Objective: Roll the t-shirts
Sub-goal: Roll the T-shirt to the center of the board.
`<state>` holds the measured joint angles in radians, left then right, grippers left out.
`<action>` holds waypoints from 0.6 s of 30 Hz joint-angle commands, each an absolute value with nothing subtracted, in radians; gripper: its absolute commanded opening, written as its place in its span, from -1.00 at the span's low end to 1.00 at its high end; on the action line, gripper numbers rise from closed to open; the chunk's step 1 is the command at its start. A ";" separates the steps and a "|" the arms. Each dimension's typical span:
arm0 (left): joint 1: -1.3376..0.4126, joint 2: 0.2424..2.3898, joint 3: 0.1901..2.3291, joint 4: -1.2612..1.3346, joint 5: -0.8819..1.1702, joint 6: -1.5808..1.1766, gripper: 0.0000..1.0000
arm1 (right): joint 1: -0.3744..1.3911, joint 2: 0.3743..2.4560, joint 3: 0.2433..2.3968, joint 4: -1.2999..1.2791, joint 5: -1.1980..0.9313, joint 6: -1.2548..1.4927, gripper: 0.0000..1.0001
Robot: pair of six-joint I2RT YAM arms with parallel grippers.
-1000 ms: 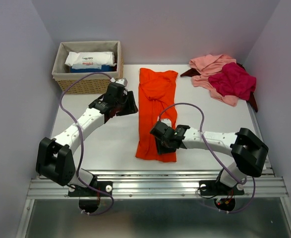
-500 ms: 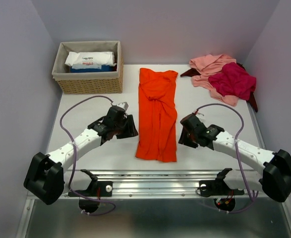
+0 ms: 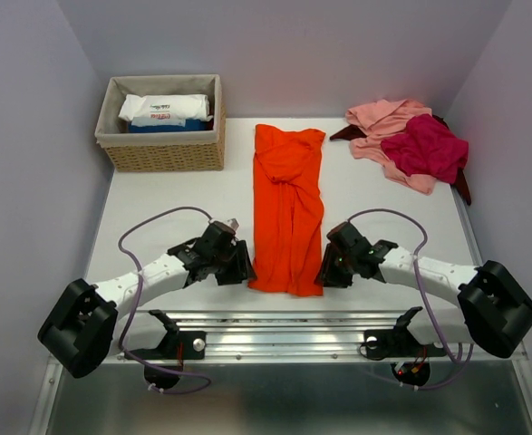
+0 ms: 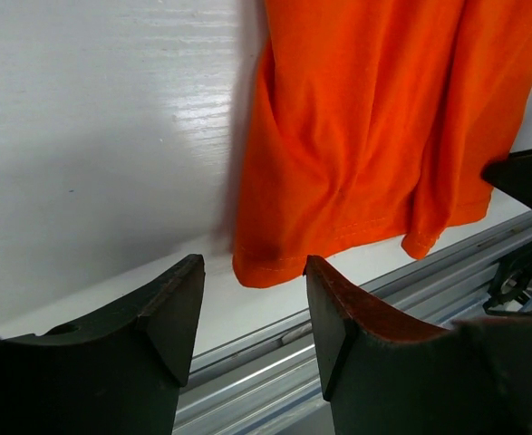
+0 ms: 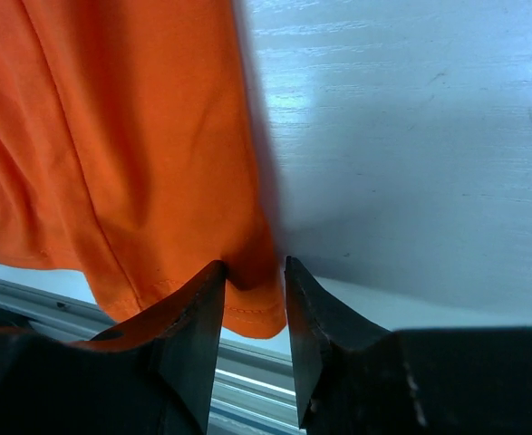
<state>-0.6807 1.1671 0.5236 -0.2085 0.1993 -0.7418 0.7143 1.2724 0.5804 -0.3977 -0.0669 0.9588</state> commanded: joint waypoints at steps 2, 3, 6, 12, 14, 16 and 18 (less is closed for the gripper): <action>-0.704 1.173 0.491 -0.118 0.238 -0.788 0.18 | 0.716 1.279 0.537 -0.316 -0.117 0.977 -0.27; -0.707 1.181 0.483 -0.107 0.239 -0.792 0.14 | 0.716 1.278 0.532 -0.313 -0.118 0.976 -0.30; -0.719 1.189 0.474 -0.094 0.247 -0.804 -0.02 | 0.716 1.267 0.525 -0.316 -0.127 0.986 -0.33; -0.732 1.183 0.465 -0.075 0.273 -0.831 -0.89 | 0.716 1.218 0.508 -0.344 -0.120 1.008 -0.73; -0.735 1.180 0.462 -0.071 0.285 -0.844 -1.00 | 0.716 1.198 0.506 -0.356 -0.098 1.017 -0.89; -0.742 1.161 0.453 -0.072 0.296 -0.871 -1.00 | 0.716 1.187 0.502 -0.368 -0.086 1.035 -0.94; -0.742 1.140 0.434 -0.077 0.302 -0.893 -1.00 | 0.716 1.171 0.491 -0.373 -0.077 1.052 -0.98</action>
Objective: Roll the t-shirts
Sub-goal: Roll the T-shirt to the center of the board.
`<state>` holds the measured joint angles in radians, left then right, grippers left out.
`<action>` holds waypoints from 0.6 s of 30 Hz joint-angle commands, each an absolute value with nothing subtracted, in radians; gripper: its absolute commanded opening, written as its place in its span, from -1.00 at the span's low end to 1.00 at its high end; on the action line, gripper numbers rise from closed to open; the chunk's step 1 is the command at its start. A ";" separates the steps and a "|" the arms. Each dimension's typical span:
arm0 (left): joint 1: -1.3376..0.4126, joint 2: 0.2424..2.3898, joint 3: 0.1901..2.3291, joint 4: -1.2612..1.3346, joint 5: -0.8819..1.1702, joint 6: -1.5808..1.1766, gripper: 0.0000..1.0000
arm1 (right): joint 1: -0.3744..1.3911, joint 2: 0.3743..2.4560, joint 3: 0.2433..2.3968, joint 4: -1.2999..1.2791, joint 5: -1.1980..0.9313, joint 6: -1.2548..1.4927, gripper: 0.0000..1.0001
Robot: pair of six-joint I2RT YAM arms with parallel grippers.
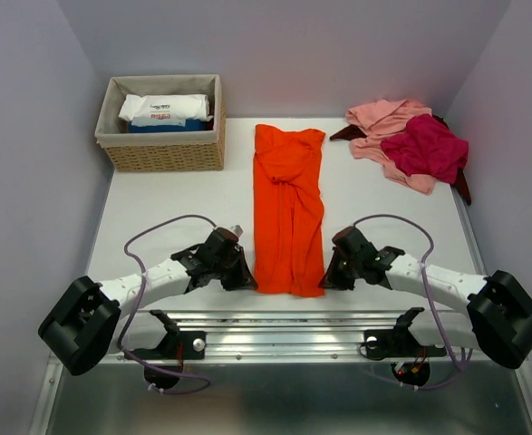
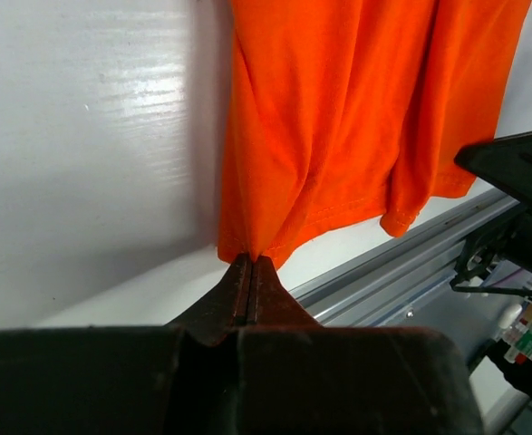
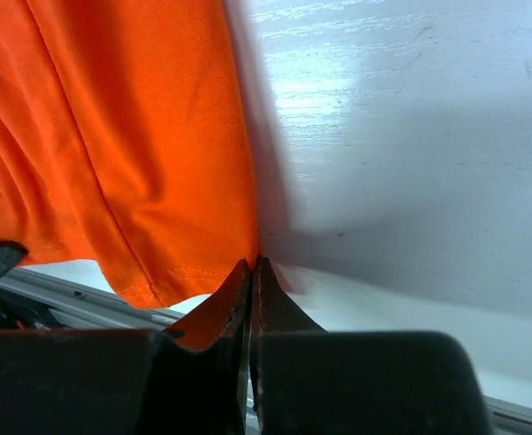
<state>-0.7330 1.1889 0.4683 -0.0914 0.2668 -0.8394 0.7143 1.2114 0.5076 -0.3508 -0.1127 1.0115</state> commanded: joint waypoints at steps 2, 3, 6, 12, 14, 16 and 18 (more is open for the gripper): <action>-0.742 1.109 0.425 -0.089 0.301 -0.908 -1.00 | 0.716 1.157 0.477 -0.368 -0.081 1.081 -0.99; -0.742 1.101 0.422 -0.107 0.299 -0.914 -1.00 | 0.716 1.149 0.469 -0.367 -0.080 1.092 -0.99; -0.742 1.091 0.414 -0.120 0.307 -0.916 -1.00 | 0.725 1.135 0.462 -0.368 -0.072 1.100 -0.74; -0.744 1.075 0.384 -0.107 0.321 -0.934 -1.00 | 0.726 1.155 0.525 -0.446 -0.005 1.058 -0.29; -0.744 1.072 0.376 -0.104 0.321 -0.943 -1.00 | 0.726 1.166 0.522 -0.439 -0.014 1.054 -0.29; -0.744 1.069 0.365 -0.097 0.321 -0.951 -1.00 | 0.726 1.170 0.506 -0.425 -0.031 1.054 -0.30; -0.744 1.069 0.361 -0.094 0.322 -0.954 -1.00 | 0.735 1.166 0.497 -0.420 -0.043 1.054 -0.33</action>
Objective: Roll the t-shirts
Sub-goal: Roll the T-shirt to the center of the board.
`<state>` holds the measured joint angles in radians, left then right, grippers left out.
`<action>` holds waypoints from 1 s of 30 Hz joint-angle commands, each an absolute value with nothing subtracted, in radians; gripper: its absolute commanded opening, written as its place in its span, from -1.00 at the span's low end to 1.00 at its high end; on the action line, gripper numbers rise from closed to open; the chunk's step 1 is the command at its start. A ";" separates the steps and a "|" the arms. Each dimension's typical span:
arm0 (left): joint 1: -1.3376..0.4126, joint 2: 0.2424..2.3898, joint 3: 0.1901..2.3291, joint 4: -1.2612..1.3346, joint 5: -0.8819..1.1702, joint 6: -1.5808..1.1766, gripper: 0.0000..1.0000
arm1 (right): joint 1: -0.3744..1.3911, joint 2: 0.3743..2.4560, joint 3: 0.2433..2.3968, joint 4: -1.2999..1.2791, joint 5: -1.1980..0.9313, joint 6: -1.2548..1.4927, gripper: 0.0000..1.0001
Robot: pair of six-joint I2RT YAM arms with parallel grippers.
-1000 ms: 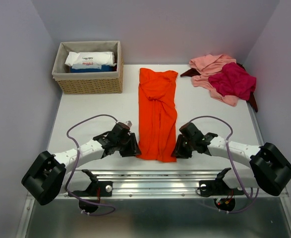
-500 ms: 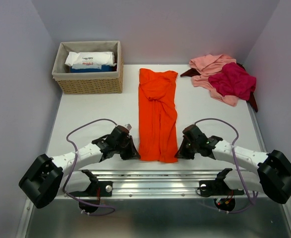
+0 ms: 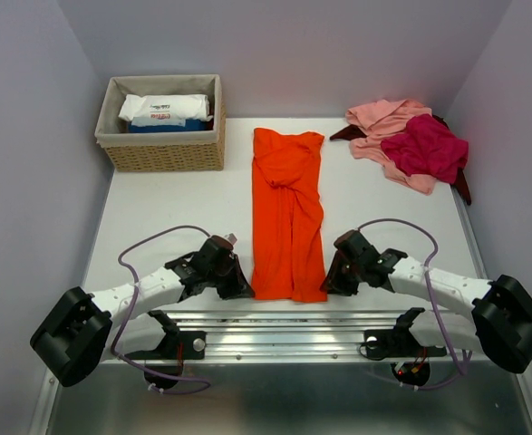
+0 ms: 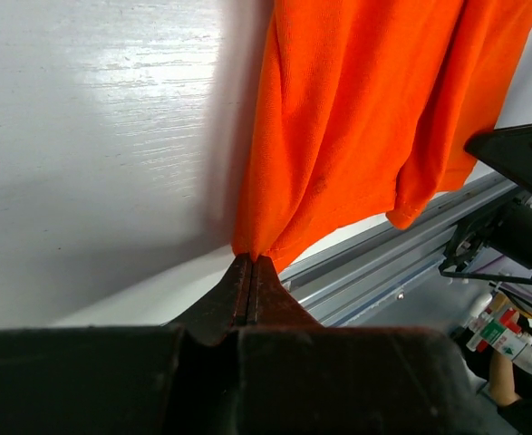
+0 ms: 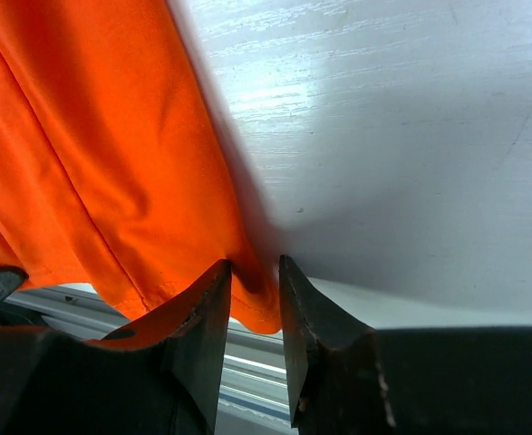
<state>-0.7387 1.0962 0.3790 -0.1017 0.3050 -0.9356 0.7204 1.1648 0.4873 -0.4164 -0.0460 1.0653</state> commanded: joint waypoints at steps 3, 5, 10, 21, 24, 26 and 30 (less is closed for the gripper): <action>-0.744 1.069 0.357 -0.094 0.324 -0.959 -1.00 | 0.745 1.160 0.495 -0.426 -0.049 1.054 -0.35; -0.744 1.069 0.359 -0.094 0.321 -0.959 -1.00 | 0.756 1.158 0.492 -0.434 -0.049 1.066 -0.35; -0.746 1.075 0.359 -0.094 0.319 -0.962 -1.00 | 0.793 1.149 0.472 -0.437 -0.049 1.100 -0.34; -0.746 1.083 0.377 -0.109 0.310 -0.953 -1.00 | 0.813 1.134 0.492 -0.482 -0.005 1.124 -0.80; -0.746 1.078 0.385 -0.120 0.301 -0.950 -1.00 | 0.813 1.120 0.486 -0.486 0.001 1.127 -0.98; -0.746 1.078 0.402 -0.132 0.290 -0.945 -1.00 | 0.813 1.114 0.500 -0.502 0.028 1.124 -0.99; -0.744 1.068 0.445 -0.175 0.255 -0.933 -1.00 | 0.813 1.103 0.543 -0.537 0.072 1.115 -0.99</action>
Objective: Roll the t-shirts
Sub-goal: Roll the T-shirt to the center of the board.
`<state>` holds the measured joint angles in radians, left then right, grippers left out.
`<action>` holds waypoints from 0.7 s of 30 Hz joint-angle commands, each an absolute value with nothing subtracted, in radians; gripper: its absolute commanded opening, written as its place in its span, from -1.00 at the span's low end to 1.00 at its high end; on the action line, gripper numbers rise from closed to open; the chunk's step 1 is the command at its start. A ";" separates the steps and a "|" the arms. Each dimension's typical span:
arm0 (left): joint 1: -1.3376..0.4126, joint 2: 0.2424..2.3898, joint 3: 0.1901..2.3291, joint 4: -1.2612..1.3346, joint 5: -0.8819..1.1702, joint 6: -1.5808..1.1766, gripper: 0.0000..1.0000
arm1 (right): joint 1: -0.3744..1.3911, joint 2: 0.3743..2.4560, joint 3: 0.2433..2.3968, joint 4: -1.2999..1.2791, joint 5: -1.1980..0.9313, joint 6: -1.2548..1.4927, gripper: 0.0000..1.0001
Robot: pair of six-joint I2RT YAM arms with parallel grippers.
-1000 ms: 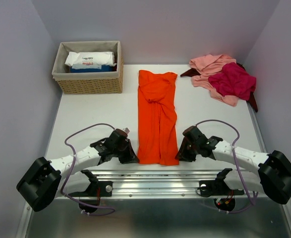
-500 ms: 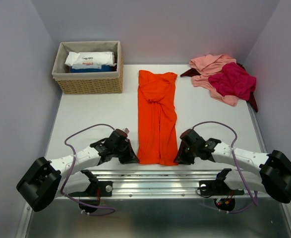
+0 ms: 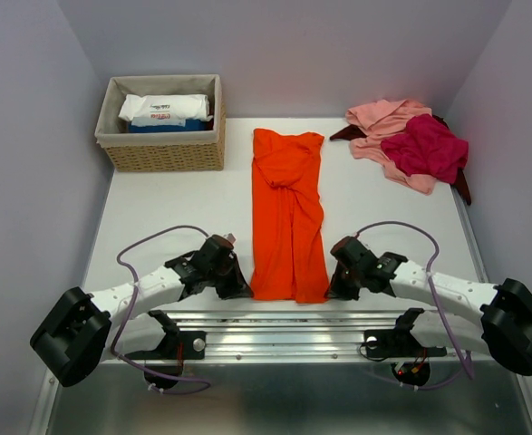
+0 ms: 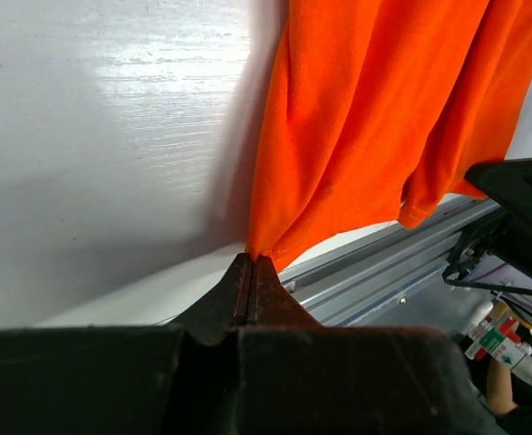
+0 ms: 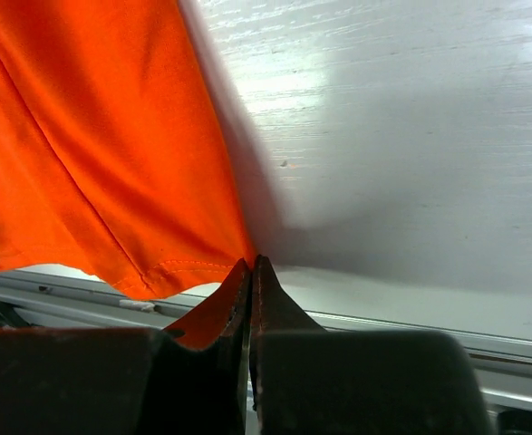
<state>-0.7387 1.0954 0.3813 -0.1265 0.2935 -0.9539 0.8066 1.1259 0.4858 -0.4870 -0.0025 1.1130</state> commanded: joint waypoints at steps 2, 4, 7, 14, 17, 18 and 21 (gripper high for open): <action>-0.745 1.066 0.472 -0.181 0.241 -0.931 -1.00 | 0.813 1.106 0.574 -0.558 0.089 1.109 -0.99; -0.742 1.075 0.494 -0.186 0.235 -0.925 -1.00 | 0.813 1.114 0.592 -0.577 0.110 1.111 -0.99; -0.736 1.098 0.520 -0.187 0.232 -0.911 -1.00 | 0.813 1.129 0.620 -0.578 0.127 1.098 -0.99; -0.724 1.131 0.569 -0.186 0.227 -0.903 -1.00 | 0.813 1.164 0.678 -0.577 0.159 1.088 -0.99; -0.709 1.134 0.581 -0.183 0.215 -0.903 -1.00 | 0.813 1.173 0.698 -0.577 0.184 1.081 -0.99; -0.704 1.137 0.583 -0.175 0.213 -0.902 -1.00 | 0.813 1.177 0.703 -0.577 0.195 1.078 -0.99; -0.689 1.150 0.586 -0.163 0.215 -0.904 -1.00 | 0.813 1.195 0.722 -0.578 0.206 1.075 -0.99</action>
